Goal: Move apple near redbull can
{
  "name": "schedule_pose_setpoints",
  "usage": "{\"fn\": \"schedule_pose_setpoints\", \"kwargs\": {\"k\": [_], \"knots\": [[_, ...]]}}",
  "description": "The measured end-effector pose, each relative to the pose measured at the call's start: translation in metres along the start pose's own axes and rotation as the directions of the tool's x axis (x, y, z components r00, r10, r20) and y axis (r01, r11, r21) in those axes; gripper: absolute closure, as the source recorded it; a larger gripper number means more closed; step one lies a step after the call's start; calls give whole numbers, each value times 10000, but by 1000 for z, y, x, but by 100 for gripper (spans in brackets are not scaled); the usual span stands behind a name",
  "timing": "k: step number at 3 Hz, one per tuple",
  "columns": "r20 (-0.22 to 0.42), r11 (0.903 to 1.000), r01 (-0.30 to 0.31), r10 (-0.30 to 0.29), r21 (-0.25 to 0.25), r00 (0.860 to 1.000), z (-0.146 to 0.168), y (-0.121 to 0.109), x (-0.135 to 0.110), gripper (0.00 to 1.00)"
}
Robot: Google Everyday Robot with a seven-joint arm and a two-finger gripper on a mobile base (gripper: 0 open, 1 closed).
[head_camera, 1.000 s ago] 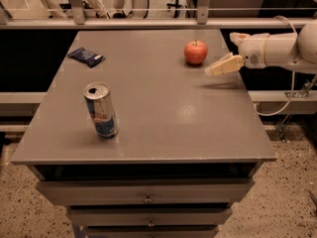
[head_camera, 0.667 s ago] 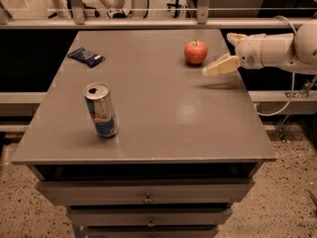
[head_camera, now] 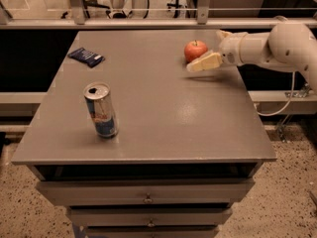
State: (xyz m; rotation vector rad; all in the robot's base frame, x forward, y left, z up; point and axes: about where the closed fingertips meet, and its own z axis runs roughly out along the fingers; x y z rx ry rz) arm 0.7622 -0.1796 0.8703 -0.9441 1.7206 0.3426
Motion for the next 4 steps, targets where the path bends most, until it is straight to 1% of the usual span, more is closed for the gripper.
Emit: {"fn": "schedule_pose_setpoints", "kwargs": {"k": [1, 2, 3, 4], "knots": [[138, 9987, -146, 139, 480, 9998, 19, -11, -6, 0], [594, 9882, -1363, 1323, 703, 9894, 23, -21, -8, 26], [897, 9615, -2699, 2646, 526, 9602, 16, -16, -5, 56], [1032, 9474, -3183, 3135, 329, 9439, 7, -7, -9, 80]]}}
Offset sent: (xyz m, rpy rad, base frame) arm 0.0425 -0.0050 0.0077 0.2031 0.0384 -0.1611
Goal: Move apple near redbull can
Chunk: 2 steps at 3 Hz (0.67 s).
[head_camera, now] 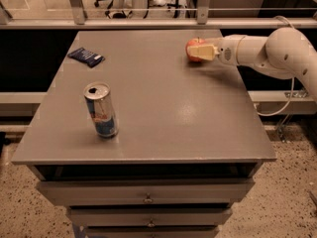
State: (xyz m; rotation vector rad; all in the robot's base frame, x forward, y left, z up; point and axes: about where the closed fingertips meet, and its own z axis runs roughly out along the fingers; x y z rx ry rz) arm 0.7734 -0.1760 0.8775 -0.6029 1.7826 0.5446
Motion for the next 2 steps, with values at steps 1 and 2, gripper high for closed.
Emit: {"fn": "schedule_pose_setpoints", "kwargs": {"k": [1, 2], "knots": [[376, 9972, 188, -161, -729, 9992, -12, 30, -26, 100], [615, 9827, 804, -710, -1669, 9956, -33, 82, -56, 100]]}}
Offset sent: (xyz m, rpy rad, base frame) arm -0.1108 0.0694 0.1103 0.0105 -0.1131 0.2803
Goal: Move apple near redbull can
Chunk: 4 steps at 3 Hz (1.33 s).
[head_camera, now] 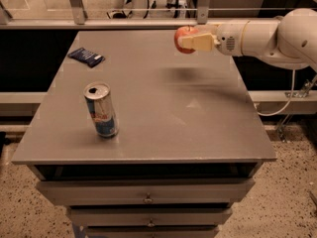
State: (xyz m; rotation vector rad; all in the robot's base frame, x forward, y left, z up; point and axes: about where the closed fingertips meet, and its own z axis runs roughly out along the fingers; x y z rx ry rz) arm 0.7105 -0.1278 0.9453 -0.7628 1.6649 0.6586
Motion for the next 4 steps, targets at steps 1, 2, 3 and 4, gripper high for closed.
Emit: {"fn": "schedule_pose_setpoints", "kwargs": {"k": [1, 2, 3, 4], "knots": [[0, 10000, 0, 0, 0, 10000, 0, 0, 0, 100], [-107, 9999, 76, -77, -146, 9999, 1, 4, 1, 100], [-815, 9932, 835, -901, -810, 9926, -10, 35, 10, 100], [-1062, 9704, 1379, -1611, -1981, 9812, -23, 96, 32, 100]]}}
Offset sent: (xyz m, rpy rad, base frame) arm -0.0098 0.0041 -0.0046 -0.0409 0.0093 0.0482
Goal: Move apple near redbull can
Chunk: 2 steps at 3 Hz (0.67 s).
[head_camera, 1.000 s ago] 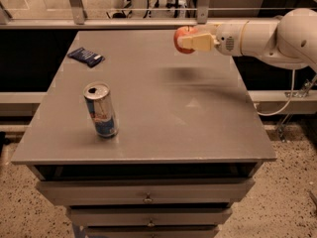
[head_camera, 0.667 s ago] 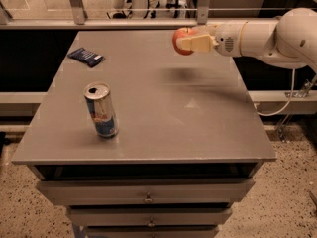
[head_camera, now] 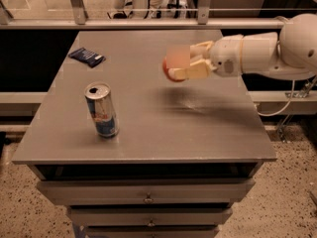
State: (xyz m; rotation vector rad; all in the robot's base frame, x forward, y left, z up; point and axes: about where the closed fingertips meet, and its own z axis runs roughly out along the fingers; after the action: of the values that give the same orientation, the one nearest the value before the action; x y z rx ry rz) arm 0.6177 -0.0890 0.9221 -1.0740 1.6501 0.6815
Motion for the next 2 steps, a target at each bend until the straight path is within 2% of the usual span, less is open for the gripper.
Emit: {"fn": "schedule_pose_setpoints", "kwargs": {"k": [1, 2], "knots": [[69, 9971, 135, -131, -747, 9999, 12, 39, 15, 100], [306, 9900, 43, 1, -1410, 9995, 32, 71, 28, 100]]}}
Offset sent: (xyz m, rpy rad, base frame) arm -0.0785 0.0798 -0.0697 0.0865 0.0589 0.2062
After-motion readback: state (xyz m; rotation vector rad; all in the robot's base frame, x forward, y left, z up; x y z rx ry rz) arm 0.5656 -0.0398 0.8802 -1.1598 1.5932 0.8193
